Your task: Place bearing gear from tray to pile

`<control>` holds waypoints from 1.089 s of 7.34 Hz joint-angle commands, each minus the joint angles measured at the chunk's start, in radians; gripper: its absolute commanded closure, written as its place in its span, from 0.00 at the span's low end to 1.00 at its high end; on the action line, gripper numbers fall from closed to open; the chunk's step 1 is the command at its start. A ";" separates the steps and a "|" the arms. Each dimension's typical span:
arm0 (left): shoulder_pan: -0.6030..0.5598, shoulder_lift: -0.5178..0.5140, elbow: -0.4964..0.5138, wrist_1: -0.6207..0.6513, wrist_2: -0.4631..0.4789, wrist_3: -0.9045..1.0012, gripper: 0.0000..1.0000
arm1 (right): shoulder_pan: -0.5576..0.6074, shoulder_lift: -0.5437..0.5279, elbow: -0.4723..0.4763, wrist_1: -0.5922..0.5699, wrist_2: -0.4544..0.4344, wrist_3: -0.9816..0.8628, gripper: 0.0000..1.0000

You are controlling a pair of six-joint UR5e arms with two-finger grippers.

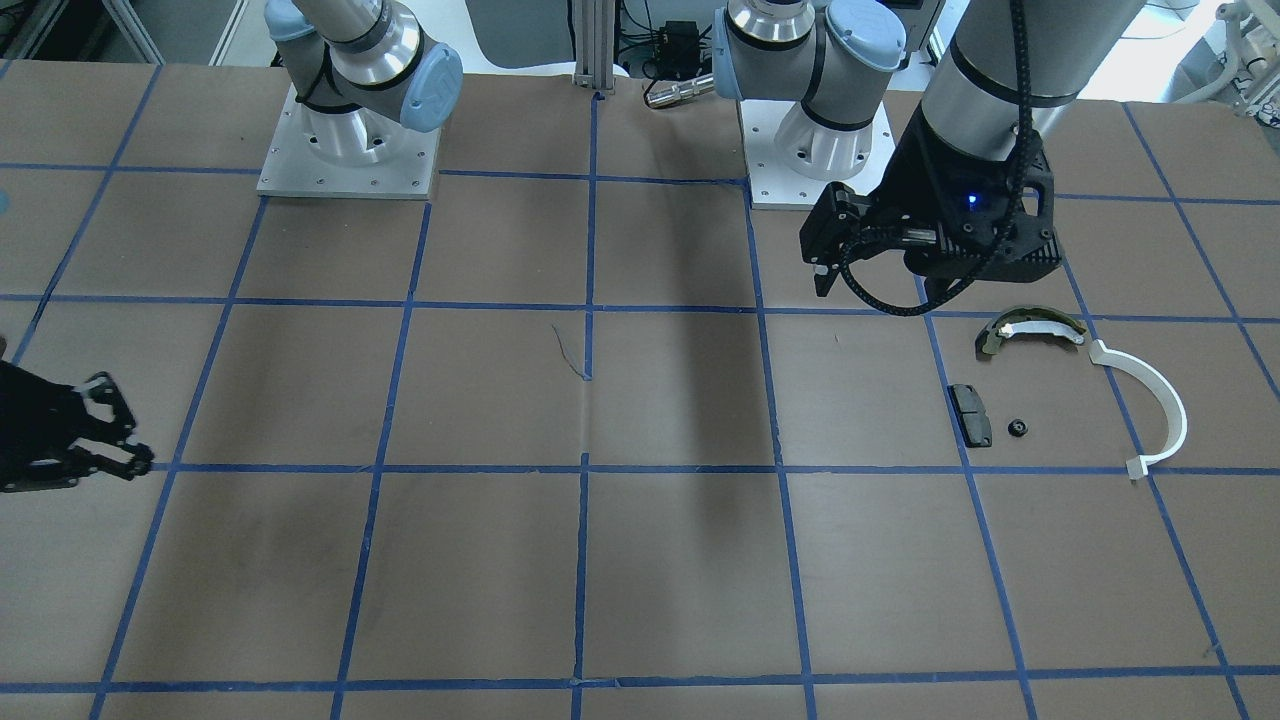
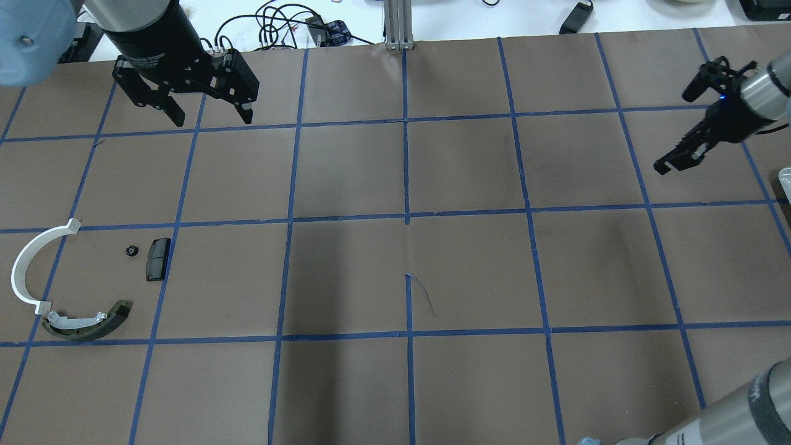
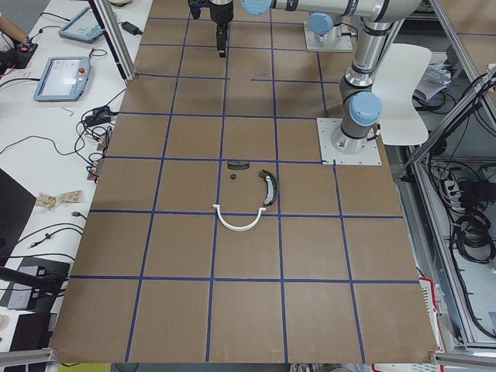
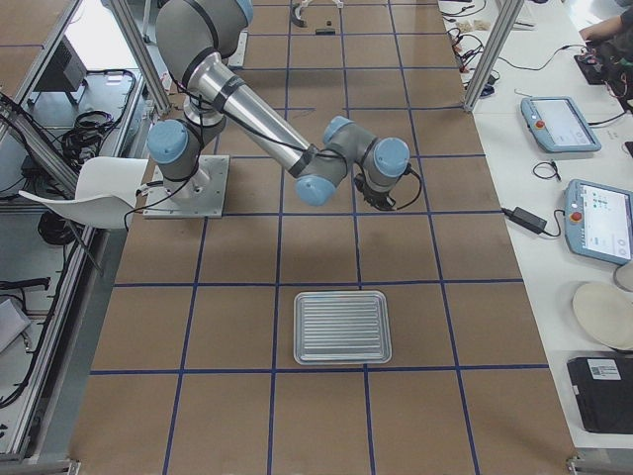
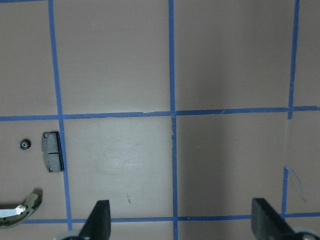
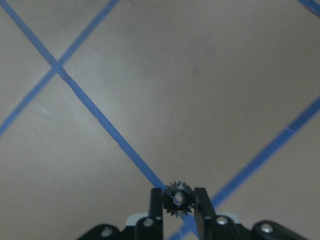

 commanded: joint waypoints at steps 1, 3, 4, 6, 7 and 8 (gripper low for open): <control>-0.002 0.007 -0.009 0.020 -0.009 -0.003 0.00 | 0.172 -0.075 0.136 -0.123 0.050 0.344 1.00; 0.001 0.040 -0.047 0.023 -0.008 -0.008 0.00 | 0.380 -0.077 0.231 -0.335 0.049 0.713 1.00; 0.001 0.044 -0.066 0.066 -0.009 -0.009 0.00 | 0.469 -0.072 0.287 -0.500 0.038 0.893 1.00; -0.001 0.048 -0.080 0.137 0.001 -0.034 0.00 | 0.569 -0.076 0.337 -0.596 0.033 1.112 1.00; -0.001 0.047 -0.080 0.138 0.033 -0.032 0.00 | 0.652 -0.072 0.328 -0.631 0.033 1.230 1.00; -0.001 0.047 -0.080 0.120 0.038 -0.029 0.00 | 0.695 -0.069 0.328 -0.642 0.030 1.287 1.00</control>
